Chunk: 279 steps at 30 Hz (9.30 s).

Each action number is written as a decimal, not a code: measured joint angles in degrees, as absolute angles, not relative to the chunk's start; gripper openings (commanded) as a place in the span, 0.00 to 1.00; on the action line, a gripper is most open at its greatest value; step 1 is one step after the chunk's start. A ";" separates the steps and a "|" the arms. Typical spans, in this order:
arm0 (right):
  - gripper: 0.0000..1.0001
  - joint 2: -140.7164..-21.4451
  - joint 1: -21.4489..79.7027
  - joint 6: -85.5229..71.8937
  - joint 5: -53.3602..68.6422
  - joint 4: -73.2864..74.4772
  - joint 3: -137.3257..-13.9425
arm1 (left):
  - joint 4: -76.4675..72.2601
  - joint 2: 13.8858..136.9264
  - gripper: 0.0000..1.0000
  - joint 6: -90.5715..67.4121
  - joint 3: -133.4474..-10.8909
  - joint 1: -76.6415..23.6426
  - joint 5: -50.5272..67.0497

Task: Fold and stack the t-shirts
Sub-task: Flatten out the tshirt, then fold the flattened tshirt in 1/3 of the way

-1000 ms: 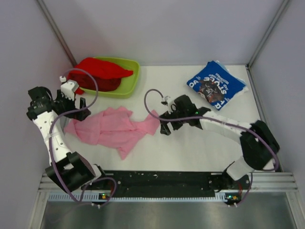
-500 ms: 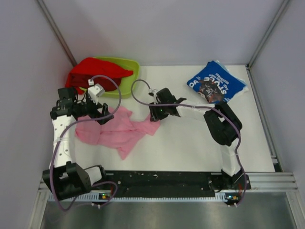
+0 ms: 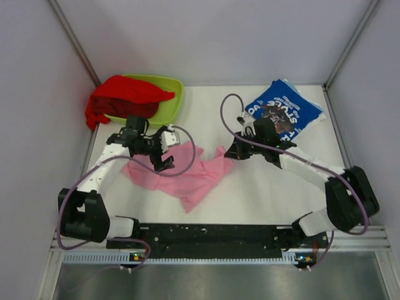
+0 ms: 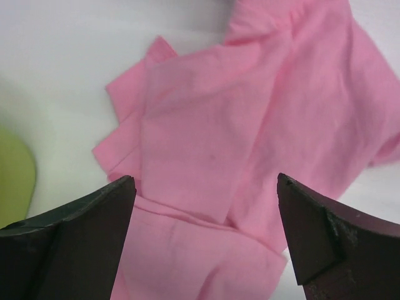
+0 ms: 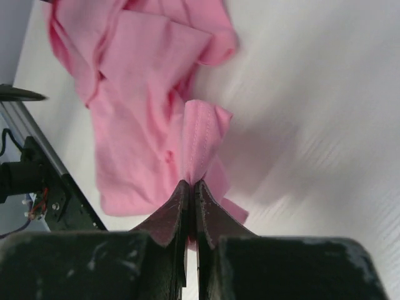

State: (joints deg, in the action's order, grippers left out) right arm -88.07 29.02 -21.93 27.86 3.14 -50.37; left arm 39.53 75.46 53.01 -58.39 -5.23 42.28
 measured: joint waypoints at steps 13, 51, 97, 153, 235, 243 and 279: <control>0.00 -63.53 28.58 -17.74 20.56 10.90 -43.48 | 32.82 102.06 0.98 65.78 -69.71 -16.93 31.57; 0.00 -60.40 9.93 -9.67 19.51 24.18 -83.83 | 36.53 69.32 0.00 42.76 -91.26 -10.59 22.57; 0.00 -53.17 17.56 -21.19 13.96 29.71 -37.65 | 30.94 123.66 0.31 26.33 -95.81 -26.44 -9.23; 0.00 -68.64 12.95 -5.17 9.43 34.52 -98.02 | 47.20 65.93 0.00 35.59 -95.04 -9.32 -10.02; 0.00 -67.11 15.97 -20.75 1.76 26.20 -51.70 | 14.83 80.05 0.00 43.29 -52.03 -3.44 -7.35; 0.00 -59.57 12.58 -20.05 6.28 26.35 -69.58 | 31.59 71.79 0.00 40.05 -76.12 -0.51 -5.74; 0.00 -57.41 12.58 -11.49 6.37 31.79 -105.41 | 58.15 50.30 0.00 39.16 -94.70 -0.54 8.05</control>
State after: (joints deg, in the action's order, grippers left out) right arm -57.41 12.58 -11.49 6.37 31.79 -105.41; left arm 58.15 50.30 39.16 -94.70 -0.54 8.05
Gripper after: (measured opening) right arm 0.010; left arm 0.011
